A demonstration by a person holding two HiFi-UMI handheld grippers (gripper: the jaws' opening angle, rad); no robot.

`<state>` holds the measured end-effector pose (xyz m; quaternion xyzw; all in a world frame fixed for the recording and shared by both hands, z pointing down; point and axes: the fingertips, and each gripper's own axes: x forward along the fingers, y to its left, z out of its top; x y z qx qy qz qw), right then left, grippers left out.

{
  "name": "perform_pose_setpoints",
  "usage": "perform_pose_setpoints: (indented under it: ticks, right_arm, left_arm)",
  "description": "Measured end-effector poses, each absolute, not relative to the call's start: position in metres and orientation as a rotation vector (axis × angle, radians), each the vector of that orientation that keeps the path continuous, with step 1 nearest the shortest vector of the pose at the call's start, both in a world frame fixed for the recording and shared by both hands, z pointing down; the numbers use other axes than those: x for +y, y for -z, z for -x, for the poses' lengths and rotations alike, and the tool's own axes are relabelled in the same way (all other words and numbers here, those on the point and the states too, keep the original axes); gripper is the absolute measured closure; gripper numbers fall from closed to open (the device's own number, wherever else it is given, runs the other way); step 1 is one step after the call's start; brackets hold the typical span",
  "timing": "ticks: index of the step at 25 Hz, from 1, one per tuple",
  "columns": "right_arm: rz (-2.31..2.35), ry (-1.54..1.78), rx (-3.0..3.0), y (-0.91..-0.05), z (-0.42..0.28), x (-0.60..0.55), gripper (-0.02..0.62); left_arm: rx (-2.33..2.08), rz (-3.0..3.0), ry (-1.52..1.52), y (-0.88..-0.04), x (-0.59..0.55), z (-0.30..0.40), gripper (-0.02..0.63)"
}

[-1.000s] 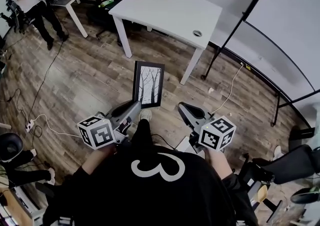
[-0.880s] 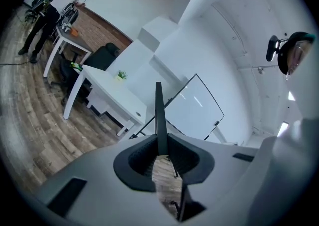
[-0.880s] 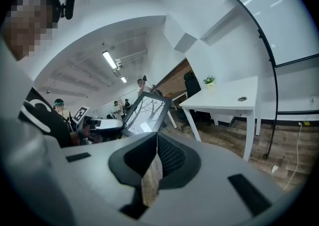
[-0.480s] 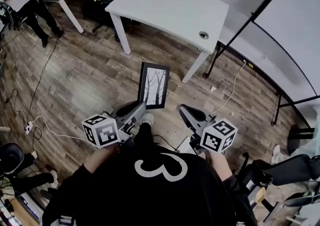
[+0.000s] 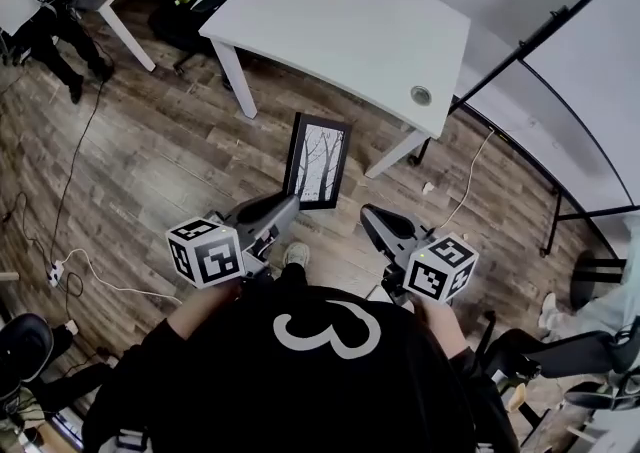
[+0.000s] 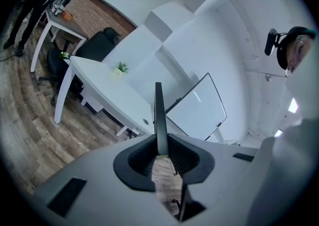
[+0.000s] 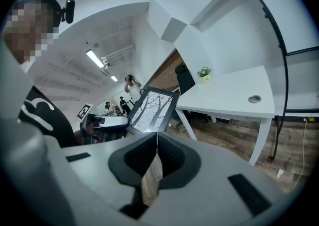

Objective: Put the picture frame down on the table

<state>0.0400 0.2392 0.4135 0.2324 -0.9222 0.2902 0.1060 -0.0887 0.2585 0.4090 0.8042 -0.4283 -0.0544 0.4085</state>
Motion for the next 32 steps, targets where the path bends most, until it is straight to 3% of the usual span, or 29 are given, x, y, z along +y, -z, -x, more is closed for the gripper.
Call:
perform_pose_setpoints:
  ticks: [16, 32]
  right_arm:
    - [-0.724, -0.824, -2.716, -0.399, 0.029, 0.148, 0.572]
    - [-0.746, -0.788, -2.769, -0.387, 0.023, 0.134, 0.572]
  left_arm:
    - [-0.995, -2.036, 0.172, -0.398, 0.16, 0.149, 0.526]
    - [-1.047, -2.079, 0.168, -0.39, 0.146, 0.157, 0.526]
